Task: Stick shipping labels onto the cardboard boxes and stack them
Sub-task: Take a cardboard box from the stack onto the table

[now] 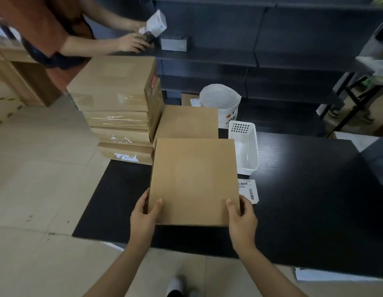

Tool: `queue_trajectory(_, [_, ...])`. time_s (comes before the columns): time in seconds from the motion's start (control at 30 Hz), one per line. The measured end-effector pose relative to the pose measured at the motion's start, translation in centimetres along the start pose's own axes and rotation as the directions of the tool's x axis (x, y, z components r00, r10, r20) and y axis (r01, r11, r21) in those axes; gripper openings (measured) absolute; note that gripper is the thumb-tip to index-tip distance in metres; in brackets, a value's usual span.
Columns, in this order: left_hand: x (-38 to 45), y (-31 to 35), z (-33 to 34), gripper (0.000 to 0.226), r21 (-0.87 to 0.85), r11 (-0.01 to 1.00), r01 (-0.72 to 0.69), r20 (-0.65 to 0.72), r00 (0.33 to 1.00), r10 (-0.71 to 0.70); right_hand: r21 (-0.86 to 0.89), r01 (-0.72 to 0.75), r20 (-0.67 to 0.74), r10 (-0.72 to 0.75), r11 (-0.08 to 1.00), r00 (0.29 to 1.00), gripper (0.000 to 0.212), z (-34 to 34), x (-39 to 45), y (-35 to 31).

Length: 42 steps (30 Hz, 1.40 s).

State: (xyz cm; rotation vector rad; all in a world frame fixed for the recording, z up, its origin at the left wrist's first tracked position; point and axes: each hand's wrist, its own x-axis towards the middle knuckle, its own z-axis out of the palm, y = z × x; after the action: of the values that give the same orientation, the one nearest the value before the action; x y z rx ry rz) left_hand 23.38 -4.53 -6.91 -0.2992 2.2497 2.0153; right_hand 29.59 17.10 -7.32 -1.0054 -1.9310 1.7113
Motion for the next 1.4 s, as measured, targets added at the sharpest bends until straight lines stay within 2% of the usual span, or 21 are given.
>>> queue_trajectory(0.1, [-0.2, -1.6, -0.2, 0.053, 0.01, 1.0, 0.015, -0.017, 1.0, -0.015, -0.03, -0.019, -0.007, 0.019, 0.999, 1.0, 0.031, 0.5, -0.3, 1.4])
queue_trajectory(0.33, [0.5, -5.6, -1.7, 0.049, 0.037, 0.985, 0.169, -0.034, 0.985, -0.167, -0.12, -0.145, 0.018, 0.148, 0.982, 0.989, 0.031, 2.4, -1.3, 5.1])
queue_trajectory(0.57, [3.4, -6.9, -2.5, 0.052, 0.176, 0.96, 0.218, 0.068, 0.97, -0.233, -0.234, -0.271, 0.12, 0.304, 0.934, 0.945, 0.039, 3.8, -0.1, 6.6])
queue_trajectory(1.07, [5.6, -7.9, -3.3, 0.06, 0.32, 0.932, 0.169, 0.205, 0.948, -0.243, -0.278, -0.367, 0.196, 0.427, 0.887, 0.883, 0.034, 3.2, 1.1, 6.0])
queue_trajectory(1.17, [6.0, -7.5, -2.8, 0.059, 0.327, 0.929, 0.173, 0.194, 0.95, -0.245, -0.297, -0.333, 0.137, 0.385, 0.895, 0.913, 0.034, 2.3, 2.2, 6.4])
queue_trajectory(1.27, [6.7, -6.8, -2.2, 0.055, 0.344, 0.921, 0.184, 0.117, 0.965, -0.236, -0.34, -0.32, 0.018, 0.346, 0.884, 0.938, 0.033, 0.7, 4.7, 6.9])
queue_trajectory(1.4, [8.2, -5.9, -1.0, 0.053, 0.425, 0.889, 0.168, 0.005, 0.982, -0.188, -0.343, -0.38, -0.112, 0.365, 0.859, 0.924, 0.027, -1.6, 9.8, 7.2])
